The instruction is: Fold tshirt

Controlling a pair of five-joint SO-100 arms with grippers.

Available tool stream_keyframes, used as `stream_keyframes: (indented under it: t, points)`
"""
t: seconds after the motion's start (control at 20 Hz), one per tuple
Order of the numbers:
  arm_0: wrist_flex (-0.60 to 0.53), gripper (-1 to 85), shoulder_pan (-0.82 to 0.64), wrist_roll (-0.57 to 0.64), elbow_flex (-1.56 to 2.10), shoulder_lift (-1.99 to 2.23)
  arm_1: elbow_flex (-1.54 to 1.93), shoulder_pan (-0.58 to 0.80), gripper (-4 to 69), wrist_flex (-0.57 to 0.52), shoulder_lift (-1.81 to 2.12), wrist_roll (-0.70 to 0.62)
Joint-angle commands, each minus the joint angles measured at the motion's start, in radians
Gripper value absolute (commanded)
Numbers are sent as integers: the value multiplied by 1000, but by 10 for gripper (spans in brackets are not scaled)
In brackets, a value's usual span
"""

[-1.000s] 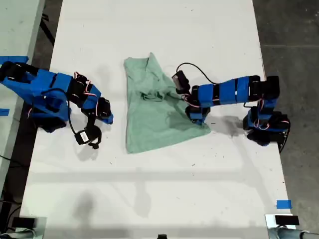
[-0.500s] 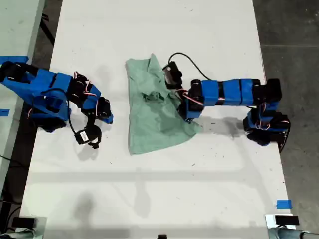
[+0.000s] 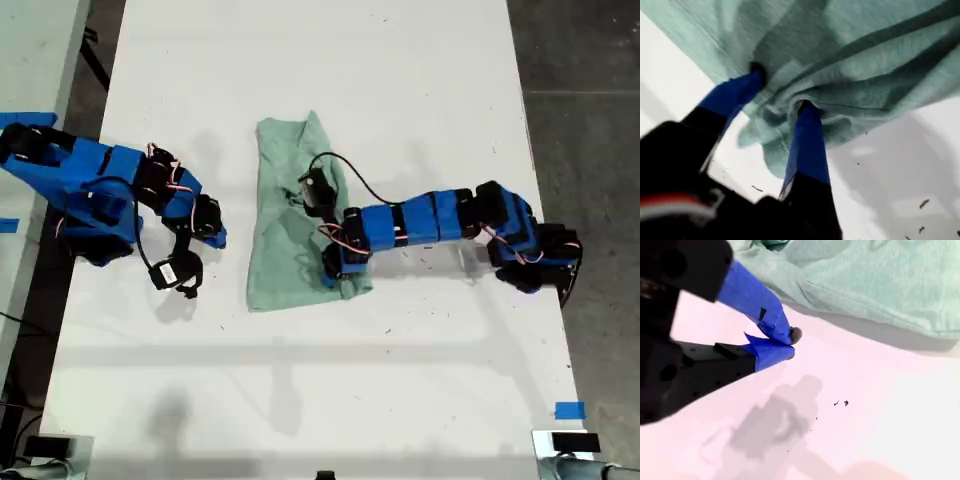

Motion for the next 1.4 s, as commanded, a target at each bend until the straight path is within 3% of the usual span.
stream_keyframes:
  t: [0.0,0.1,0.3,0.6,0.85,0.95,1.35]
  points:
    - [11,12,-6,-3,-17,61,-129,-8,355,152,167,-9]
    - [18,26,-6,0,-23,64,-155,25,326,287,341,-58]
    - [98,73,-6,5,-94,66,11,107,294,290,752,-163]
    - [244,77,-37,46,-247,52,302,233,266,288,997,-187]
    - [291,304,-35,94,-405,-43,362,249,252,279,1009,-189]
    - [265,315,-29,98,-388,-89,374,247,252,276,1011,-186]
    - [-112,283,-37,101,-209,-333,448,224,252,253,1040,-163]
